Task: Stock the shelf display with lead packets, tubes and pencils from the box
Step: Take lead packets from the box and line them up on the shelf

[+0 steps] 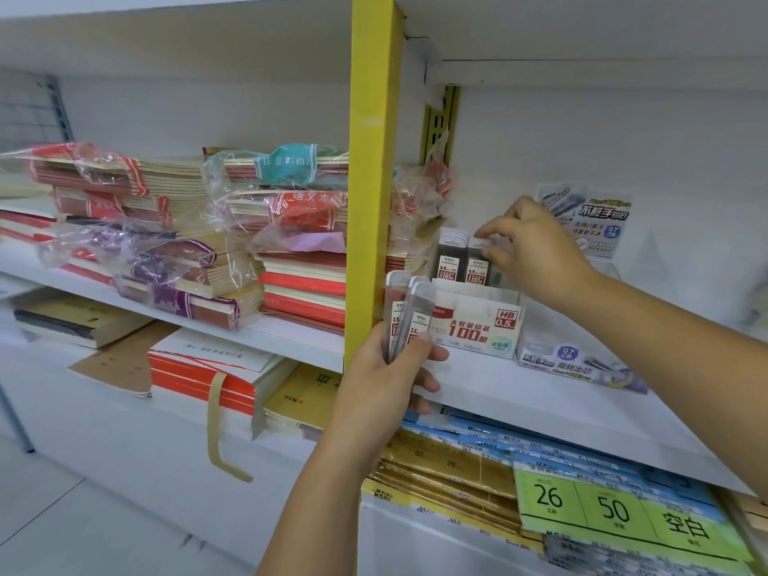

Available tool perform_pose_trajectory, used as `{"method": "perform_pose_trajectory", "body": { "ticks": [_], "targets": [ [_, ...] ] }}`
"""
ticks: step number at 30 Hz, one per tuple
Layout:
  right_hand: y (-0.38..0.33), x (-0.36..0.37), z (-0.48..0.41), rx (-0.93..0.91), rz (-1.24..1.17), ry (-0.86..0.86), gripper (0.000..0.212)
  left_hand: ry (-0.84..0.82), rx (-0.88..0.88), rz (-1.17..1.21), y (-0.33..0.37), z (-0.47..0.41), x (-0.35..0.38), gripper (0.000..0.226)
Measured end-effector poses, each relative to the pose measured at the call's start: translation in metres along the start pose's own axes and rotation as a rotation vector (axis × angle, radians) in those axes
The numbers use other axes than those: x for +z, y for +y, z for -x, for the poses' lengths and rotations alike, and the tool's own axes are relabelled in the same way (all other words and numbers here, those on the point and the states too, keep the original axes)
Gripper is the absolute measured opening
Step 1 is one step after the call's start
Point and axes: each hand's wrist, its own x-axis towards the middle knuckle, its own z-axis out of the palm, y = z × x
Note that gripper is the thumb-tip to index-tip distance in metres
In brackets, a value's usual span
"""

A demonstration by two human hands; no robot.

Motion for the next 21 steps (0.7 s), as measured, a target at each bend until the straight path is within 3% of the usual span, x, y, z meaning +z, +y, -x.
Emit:
{"method": "perform_pose_trajectory", "body": {
  "ticks": [3,7,10,12,14,17,21],
  "targets": [
    [-0.002,-0.004,0.005,0.037,-0.013,0.036,0.03,0.002,0.001,0.035,0.001,0.001,0.0,0.011],
    [-0.02,-0.024,0.028,0.054,-0.348,0.09,0.022,-0.002,-0.005,0.059,0.003,0.001,0.002,0.012],
    [-0.04,-0.041,0.052,0.095,-0.678,-0.135,0.02,-0.027,-0.019,0.084,0.006,0.002,0.008,0.018],
    [-0.048,-0.043,0.062,0.164,-0.788,-0.288,0.03,-0.052,-0.019,0.087,0.01,0.003,0.013,0.017],
    [-0.053,-0.041,0.067,0.248,-0.883,-0.313,0.029,-0.072,-0.021,0.083,0.014,0.004,0.019,0.016],
    [-0.048,-0.041,0.066,0.356,-0.973,-0.24,0.02,-0.081,-0.041,0.068,0.02,0.002,0.023,0.019],
    [-0.019,-0.052,0.042,0.4,-0.955,0.023,0.013,-0.041,-0.057,0.088,0.022,-0.002,0.02,0.025]
  ]
}}
